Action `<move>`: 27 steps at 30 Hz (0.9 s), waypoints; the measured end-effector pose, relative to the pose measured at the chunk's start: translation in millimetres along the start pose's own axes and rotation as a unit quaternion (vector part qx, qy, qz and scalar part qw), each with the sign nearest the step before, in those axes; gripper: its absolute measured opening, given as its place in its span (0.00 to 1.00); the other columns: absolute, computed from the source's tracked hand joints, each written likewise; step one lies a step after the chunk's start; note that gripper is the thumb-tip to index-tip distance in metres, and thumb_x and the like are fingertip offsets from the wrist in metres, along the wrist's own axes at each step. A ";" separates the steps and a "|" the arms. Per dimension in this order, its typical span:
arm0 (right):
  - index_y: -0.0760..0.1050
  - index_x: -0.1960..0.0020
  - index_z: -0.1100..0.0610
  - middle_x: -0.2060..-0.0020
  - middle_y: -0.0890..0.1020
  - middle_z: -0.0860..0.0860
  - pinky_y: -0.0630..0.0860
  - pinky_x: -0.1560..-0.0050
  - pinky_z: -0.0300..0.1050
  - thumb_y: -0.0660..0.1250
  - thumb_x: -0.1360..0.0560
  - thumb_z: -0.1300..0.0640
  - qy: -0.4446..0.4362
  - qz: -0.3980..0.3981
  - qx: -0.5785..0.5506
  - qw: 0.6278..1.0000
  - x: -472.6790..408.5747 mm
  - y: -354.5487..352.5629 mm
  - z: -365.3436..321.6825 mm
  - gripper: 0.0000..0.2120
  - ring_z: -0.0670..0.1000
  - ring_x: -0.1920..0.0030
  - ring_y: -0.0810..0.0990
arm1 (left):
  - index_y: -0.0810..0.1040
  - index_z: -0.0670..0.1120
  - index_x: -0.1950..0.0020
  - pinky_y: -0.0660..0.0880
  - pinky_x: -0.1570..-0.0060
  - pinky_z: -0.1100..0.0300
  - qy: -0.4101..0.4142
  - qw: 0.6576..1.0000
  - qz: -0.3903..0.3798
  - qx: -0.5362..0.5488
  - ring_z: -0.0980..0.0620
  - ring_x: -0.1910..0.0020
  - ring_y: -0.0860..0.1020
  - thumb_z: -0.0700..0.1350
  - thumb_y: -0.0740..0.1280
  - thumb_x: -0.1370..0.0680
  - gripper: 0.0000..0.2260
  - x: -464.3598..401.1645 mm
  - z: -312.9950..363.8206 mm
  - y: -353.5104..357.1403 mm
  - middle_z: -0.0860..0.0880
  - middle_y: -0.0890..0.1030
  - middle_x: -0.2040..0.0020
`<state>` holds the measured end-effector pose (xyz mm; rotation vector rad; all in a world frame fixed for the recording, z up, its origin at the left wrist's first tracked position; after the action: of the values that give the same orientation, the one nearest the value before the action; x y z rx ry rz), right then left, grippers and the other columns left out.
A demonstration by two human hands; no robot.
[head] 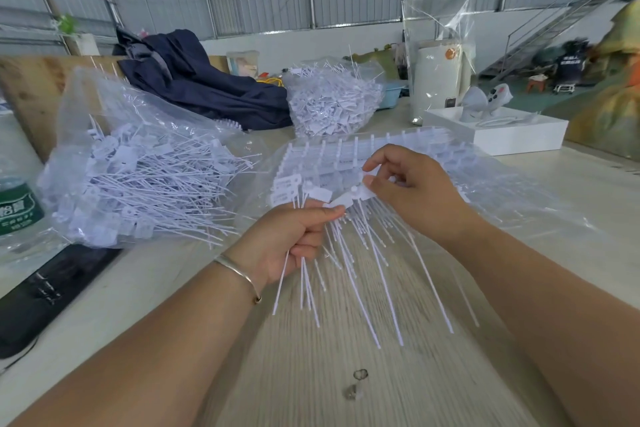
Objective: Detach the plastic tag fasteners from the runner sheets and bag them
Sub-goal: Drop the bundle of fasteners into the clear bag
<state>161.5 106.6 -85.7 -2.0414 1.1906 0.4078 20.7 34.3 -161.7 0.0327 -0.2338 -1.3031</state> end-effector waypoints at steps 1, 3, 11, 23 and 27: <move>0.77 0.52 0.57 0.70 0.73 0.48 0.65 0.68 0.29 0.68 0.23 0.60 0.003 -0.001 -0.007 1.000 -0.1 -0.2 0.5 0.01 0.41 0.73 0.68 | 0.77 0.49 0.64 0.53 0.85 0.69 0.004 1.000 -0.008 0.002 0.60 0.80 0.55 0.41 0.73 0.29 0.08 0.0 0.9 0.5 0.55 0.60 0.74; 0.77 0.52 0.57 0.71 0.72 0.47 0.65 0.68 0.29 0.68 0.24 0.59 0.012 -0.010 -0.016 1.000 0.1 0.9 3.1 0.01 0.41 0.73 0.68 | 0.76 0.49 0.63 0.53 0.85 0.69 0.019 1.000 -0.018 0.016 0.60 0.80 0.55 0.42 0.74 0.33 0.08 0.9 5.0 1.4 0.55 0.60 0.74; 0.76 0.61 0.60 0.73 0.73 0.50 0.66 0.63 0.42 0.72 0.28 0.43 0.091 -0.049 0.038 0.994 -0.2 -2.4 22.7 0.19 0.46 0.72 0.68 | 0.67 0.49 0.65 0.51 0.84 0.69 0.033 0.994 -0.013 0.101 0.61 0.81 0.56 0.41 0.72 0.32 0.13 1.0 11.2 -7.9 0.55 0.58 0.75; 0.68 0.64 0.60 0.72 0.68 0.49 0.66 0.66 0.30 0.68 0.29 0.38 0.134 -0.112 -0.113 0.978 5.4 15.2 6.5 0.25 0.41 0.74 0.67 | 0.74 0.50 0.64 0.53 0.85 0.70 0.012 0.979 -0.098 0.178 0.60 0.83 0.58 0.46 0.69 0.28 0.07 9.5 9.1 19.2 0.55 0.61 0.76; 0.74 0.57 0.65 0.69 0.74 0.48 0.67 0.58 0.39 0.60 0.35 0.29 0.138 -0.178 -0.080 0.971 13.3 31.1 4.0 0.36 0.44 0.68 0.71 | 0.77 0.49 0.59 0.55 0.85 0.70 -0.034 0.963 -0.193 0.185 0.60 0.82 0.61 0.51 0.72 0.28 0.07 16.4 2.0 41.9 0.54 0.60 0.74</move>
<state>142.4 91.7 -109.6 -2.4552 0.9377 0.0447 64.2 30.0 -150.7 0.3675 -0.5479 -1.6331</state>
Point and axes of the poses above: each hand's wrist, its own x-axis away from the middle knuckle, its own y-axis out of the palm, z = x × y, the point moved 8 cm from there along -x, towards the middle knuckle
